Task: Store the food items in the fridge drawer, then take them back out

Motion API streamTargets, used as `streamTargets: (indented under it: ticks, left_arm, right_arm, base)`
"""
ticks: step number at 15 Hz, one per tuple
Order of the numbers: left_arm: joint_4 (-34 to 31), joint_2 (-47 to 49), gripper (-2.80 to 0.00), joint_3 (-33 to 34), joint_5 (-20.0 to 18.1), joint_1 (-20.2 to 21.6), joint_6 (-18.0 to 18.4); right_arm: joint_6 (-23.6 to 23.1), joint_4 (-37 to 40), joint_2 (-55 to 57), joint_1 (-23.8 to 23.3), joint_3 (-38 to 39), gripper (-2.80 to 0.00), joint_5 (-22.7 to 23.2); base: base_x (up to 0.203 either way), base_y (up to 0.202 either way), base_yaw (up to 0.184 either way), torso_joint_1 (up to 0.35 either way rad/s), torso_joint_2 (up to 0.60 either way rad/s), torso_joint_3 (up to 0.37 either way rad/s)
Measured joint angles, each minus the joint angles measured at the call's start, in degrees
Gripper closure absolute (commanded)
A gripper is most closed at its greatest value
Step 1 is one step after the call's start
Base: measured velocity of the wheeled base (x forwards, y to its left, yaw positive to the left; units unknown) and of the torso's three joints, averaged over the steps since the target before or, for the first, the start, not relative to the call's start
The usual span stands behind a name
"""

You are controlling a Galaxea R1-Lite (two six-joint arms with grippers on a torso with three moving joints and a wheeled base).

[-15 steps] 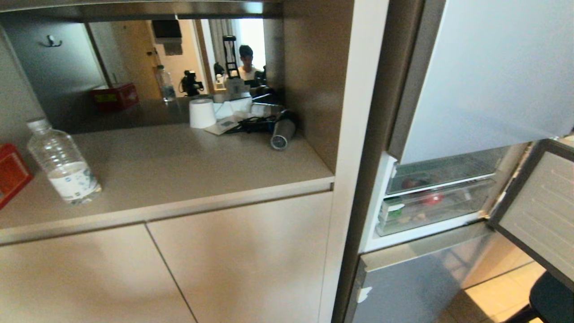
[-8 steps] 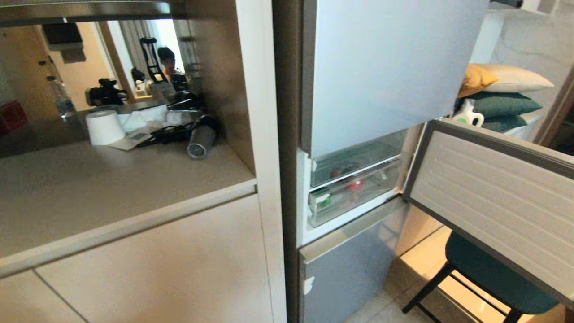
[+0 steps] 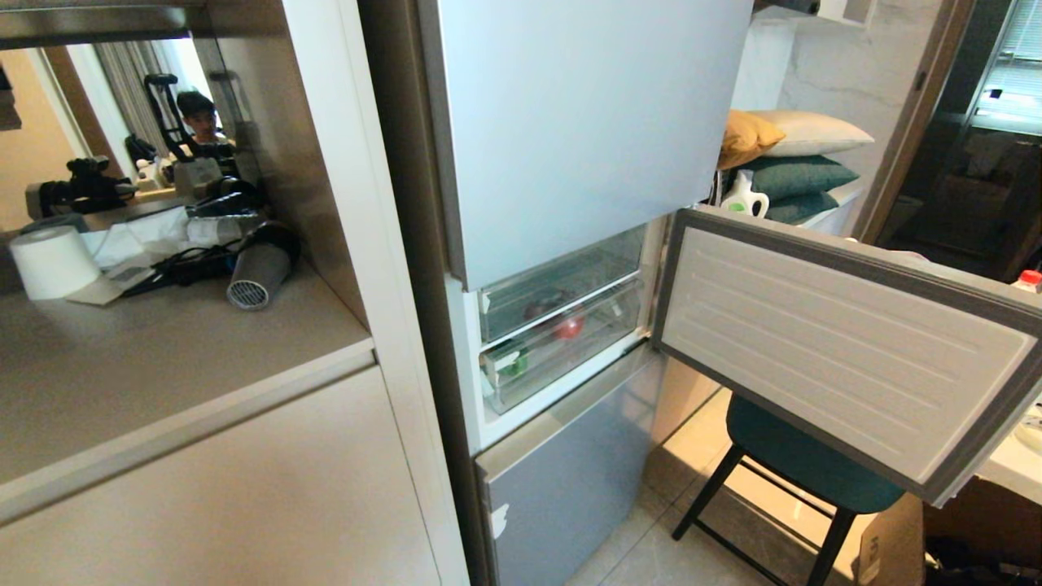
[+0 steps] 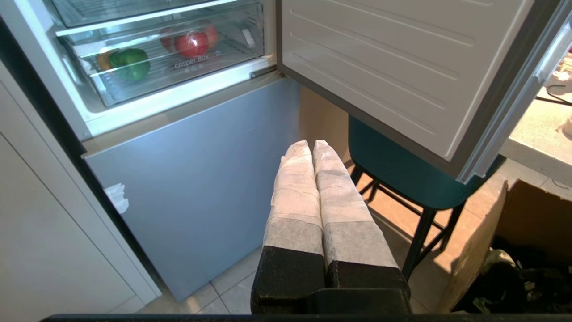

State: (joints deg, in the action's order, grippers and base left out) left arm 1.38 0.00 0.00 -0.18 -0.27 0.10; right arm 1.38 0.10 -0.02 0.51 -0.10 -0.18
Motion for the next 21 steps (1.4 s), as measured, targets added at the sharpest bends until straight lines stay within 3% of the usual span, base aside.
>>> streamTargets:
  ticks: [5, 8, 12, 14, 16, 19, 21]
  left_arm:
    - [0.0, 0.0, 0.00, 0.0, 0.0, 0.0, 0.0]
    - [0.0, 0.0, 0.00, 0.0, 0.0, 0.0, 0.0]
    - [0.0, 0.0, 0.00, 0.0, 0.0, 0.0, 0.0]
    - [0.0, 0.0, 0.00, 0.0, 0.0, 0.0, 0.0]
    - [0.0, 0.0, 0.00, 0.0, 0.0, 0.0, 0.0]
    - [0.0, 0.0, 0.00, 0.0, 0.0, 0.0, 0.0]
    - [0.0, 0.0, 0.00, 0.0, 0.0, 0.0, 0.0]
  right_arm:
    - [1.4, -0.1, 0.0, -0.4, -0.1, 0.00, -0.4]
    - [2.9, 0.3, 3.3, -0.6, -5.5, 0.00, -1.2]
    - [13.0, -4.9, 21.3, -5.4, -17.2, 0.00, -9.9]
    - [17.5, -10.4, 31.6, -14.8, -21.1, 0.00, -11.1]
    - [20.0, -17.4, 40.9, -30.2, -23.4, 0.00, -6.8]
    - [22.1, -25.8, 54.0, -54.2, -25.2, 0.00, 5.9]
    - [22.8, -30.4, 63.7, -65.2, -26.1, 0.00, 13.7]
  base:
    - [0.000, 0.000, 0.000, 0.000, 0.00, 0.000]
    - [0.000, 0.000, 0.000, 0.000, 0.00, 0.000]
    - [0.000, 0.000, 0.000, 0.000, 0.00, 0.000]
    - [0.000, 0.000, 0.000, 0.000, 0.00, 0.000]
    - [0.000, 0.000, 0.000, 0.000, 0.00, 0.000]
    - [0.000, 0.000, 0.000, 0.000, 0.00, 0.000]
    - [0.000, 0.000, 0.000, 0.000, 0.00, 0.000]
